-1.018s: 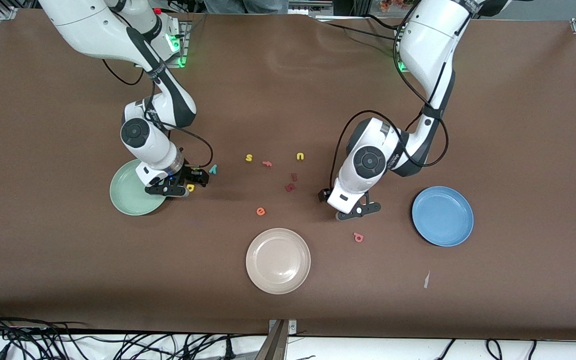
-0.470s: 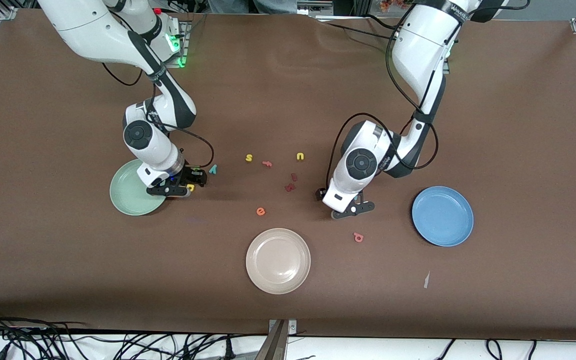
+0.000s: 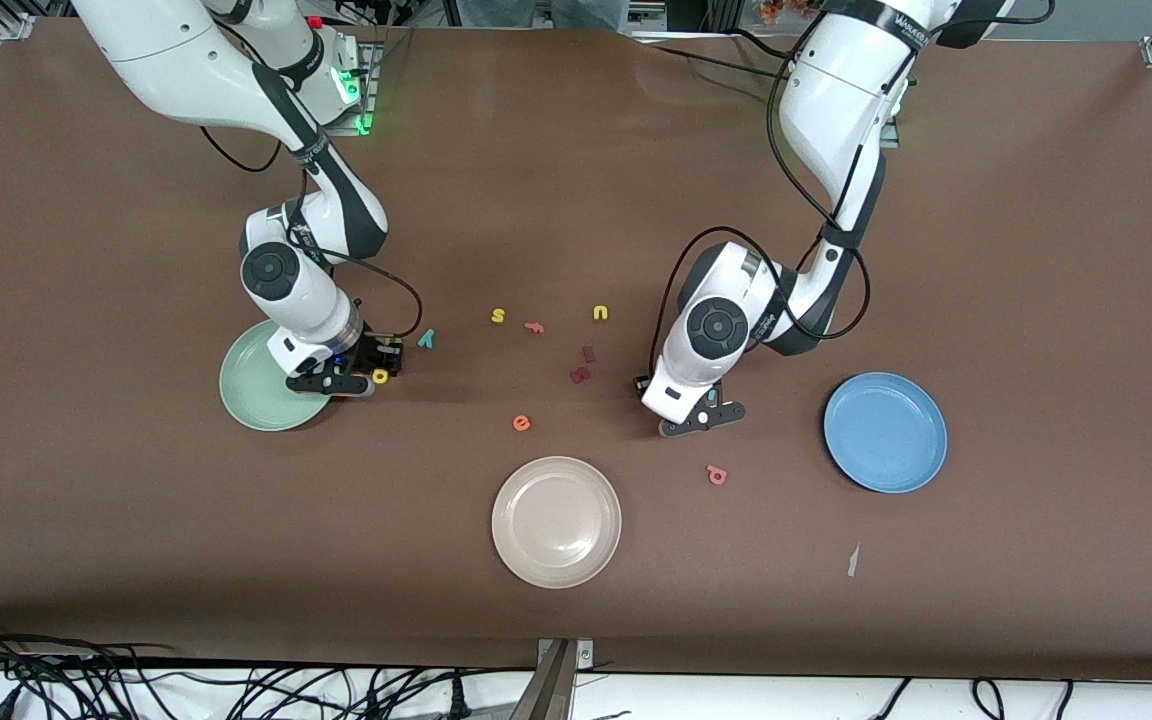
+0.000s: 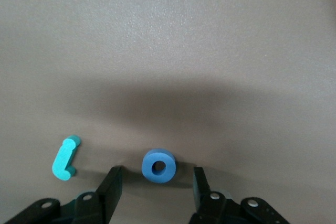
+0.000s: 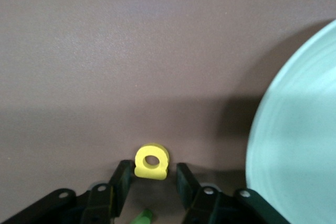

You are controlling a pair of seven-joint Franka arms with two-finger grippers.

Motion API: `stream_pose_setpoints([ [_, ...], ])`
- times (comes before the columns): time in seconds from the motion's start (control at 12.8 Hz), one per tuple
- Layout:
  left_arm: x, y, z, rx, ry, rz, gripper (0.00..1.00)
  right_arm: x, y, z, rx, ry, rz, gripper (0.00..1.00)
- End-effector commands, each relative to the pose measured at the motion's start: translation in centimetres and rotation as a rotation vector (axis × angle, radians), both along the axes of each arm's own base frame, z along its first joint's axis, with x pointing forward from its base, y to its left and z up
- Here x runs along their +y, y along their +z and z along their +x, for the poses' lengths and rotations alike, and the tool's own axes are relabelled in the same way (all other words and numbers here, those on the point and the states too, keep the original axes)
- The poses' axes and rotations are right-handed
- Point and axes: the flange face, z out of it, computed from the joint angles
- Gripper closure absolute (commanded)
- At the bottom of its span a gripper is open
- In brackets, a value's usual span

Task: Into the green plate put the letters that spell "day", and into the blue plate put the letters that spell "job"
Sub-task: 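Grasp yellow letter with the right gripper while the left gripper grasps blue o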

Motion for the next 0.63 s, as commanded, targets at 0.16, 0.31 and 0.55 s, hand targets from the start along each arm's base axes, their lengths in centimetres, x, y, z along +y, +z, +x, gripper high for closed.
stream_pose_setpoints([
  [0.16, -0.2, -0.1, 0.1, -0.013, 0.003, 0.005, 0.67, -0.4, -0.8, 0.0, -0.003, 0.014, -0.011, 0.72],
  [0.31, -0.5, -0.2, -0.1, -0.012, -0.003, 0.007, 0.76, -0.5, -0.6, 0.3, -0.007, 0.021, -0.013, 0.76],
  [0.55, -0.8, -0.6, -0.2, -0.031, -0.016, 0.009, 0.88, -0.4, 1.1, 1.1, -0.03, 0.05, -0.012, 0.77],
])
